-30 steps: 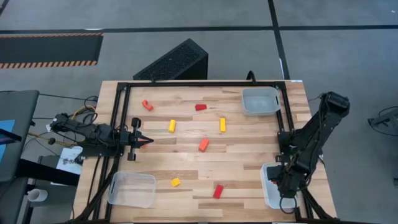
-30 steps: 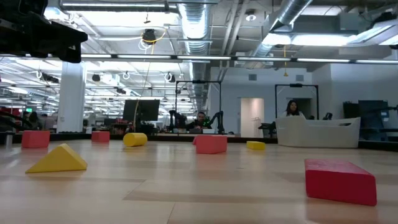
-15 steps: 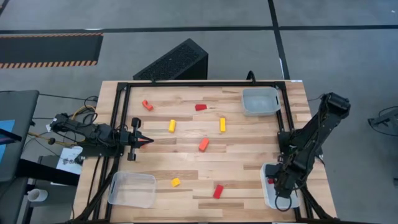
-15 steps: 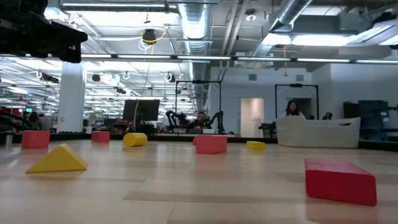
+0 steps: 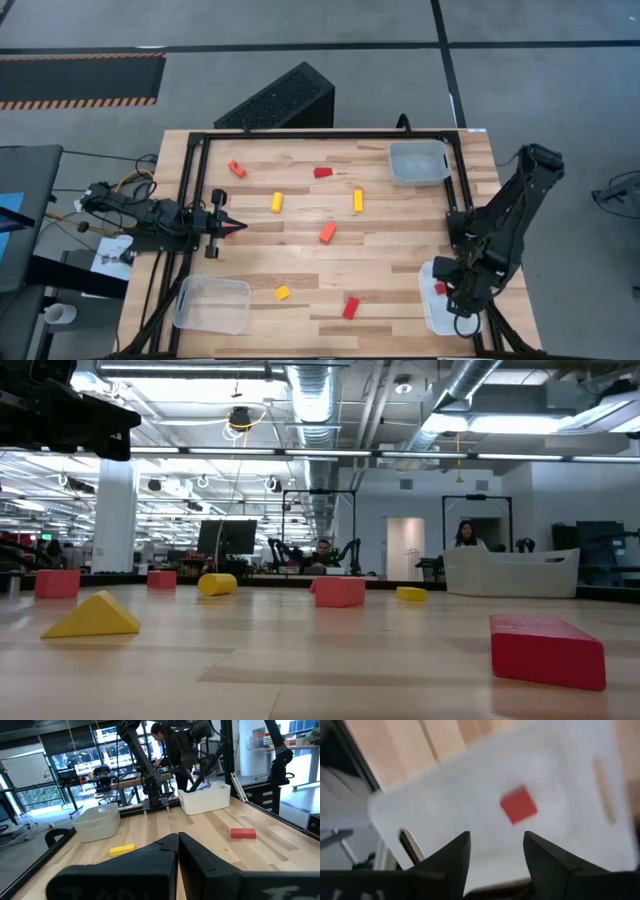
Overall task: Sort & place blocks by color
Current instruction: Put the top orange block into the transparent bin
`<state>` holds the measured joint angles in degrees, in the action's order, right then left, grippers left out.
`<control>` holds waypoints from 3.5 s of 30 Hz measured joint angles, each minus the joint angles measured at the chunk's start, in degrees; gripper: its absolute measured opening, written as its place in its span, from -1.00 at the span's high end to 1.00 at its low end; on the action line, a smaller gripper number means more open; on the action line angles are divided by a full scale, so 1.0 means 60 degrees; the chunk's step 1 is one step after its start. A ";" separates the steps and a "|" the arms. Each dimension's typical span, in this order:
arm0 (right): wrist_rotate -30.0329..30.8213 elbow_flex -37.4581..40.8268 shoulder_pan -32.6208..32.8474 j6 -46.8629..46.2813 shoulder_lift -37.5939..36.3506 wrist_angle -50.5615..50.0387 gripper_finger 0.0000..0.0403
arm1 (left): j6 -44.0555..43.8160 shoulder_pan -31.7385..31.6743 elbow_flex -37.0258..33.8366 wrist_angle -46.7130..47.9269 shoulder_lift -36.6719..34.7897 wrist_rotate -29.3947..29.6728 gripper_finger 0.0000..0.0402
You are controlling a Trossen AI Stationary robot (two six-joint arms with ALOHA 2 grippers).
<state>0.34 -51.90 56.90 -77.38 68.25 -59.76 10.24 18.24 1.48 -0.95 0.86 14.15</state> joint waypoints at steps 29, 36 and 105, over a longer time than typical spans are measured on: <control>0.4845 -0.0651 -0.2850 0.9501 0.0005 0.5253 0.33 | -0.0026 -0.0004 -0.0004 -0.0007 0.0000 0.0000 0.99; 0.3507 -0.0644 -0.3898 1.0636 0.0519 0.6231 0.33 | -0.2544 -0.0006 -0.0004 -0.0006 0.0000 0.0040 0.99; -0.0029 0.5593 -0.8987 1.3368 -0.4742 1.2136 0.57 | -0.5258 -0.1452 0.4722 0.4697 0.5940 0.3512 0.65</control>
<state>0.16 -18.35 2.98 2.83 39.80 13.06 -21.31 9.53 29.81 27.23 36.50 35.22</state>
